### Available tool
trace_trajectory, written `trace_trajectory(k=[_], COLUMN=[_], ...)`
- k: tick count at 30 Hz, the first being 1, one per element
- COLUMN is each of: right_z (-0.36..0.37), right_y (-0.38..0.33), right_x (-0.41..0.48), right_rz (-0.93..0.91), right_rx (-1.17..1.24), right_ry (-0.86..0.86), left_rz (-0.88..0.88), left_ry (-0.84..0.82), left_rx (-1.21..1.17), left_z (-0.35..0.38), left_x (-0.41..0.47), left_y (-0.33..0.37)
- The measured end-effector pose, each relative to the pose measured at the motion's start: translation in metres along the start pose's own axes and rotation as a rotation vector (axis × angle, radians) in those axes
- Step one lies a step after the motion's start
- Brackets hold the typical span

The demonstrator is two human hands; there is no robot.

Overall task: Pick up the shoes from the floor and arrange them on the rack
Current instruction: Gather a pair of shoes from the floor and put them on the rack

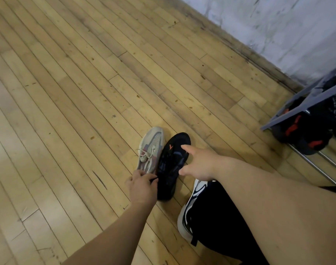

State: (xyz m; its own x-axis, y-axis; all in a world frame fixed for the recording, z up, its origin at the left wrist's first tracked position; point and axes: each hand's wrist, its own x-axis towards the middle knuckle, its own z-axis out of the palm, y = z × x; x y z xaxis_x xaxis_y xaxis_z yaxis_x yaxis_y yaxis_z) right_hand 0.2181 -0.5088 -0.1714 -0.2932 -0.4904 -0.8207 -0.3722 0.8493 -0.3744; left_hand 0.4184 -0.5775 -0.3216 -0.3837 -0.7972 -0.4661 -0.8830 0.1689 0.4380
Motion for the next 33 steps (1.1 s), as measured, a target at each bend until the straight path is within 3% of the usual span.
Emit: trace_trajectory(k=[10,16,21,27,30,33], right_z=[-0.004,-0.006,-0.013,-0.025,-0.023,-0.034], right_y=[-0.004,-0.01,-0.007,0.004,0.001,-0.006], right_x=[-0.012,-0.015,-0.014,-0.033,-0.046,-0.056], right_rz=[-0.037,-0.094,-0.106,-0.059,-0.005,-0.067], right_rx=[0.058,0.158,0.317,0.477,0.707,0.928], right_ry=[-0.009,0.026,0.149,0.228,0.126,0.113], left_rz=[0.038,0.204,0.338,0.202,0.165,0.183], left_ry=[0.096,0.145,0.16,0.18,0.207,0.226], left_rx=[-0.179,-0.297,-0.317,-0.427,-0.506,-0.603], left_z=[-0.028,-0.061,-0.076,-0.091,-0.101,-0.115], left_x=[0.0,-0.011,-0.02,-0.03,-0.04,-0.051], left_y=[0.019,0.067,0.104,0.126,0.137,0.154])
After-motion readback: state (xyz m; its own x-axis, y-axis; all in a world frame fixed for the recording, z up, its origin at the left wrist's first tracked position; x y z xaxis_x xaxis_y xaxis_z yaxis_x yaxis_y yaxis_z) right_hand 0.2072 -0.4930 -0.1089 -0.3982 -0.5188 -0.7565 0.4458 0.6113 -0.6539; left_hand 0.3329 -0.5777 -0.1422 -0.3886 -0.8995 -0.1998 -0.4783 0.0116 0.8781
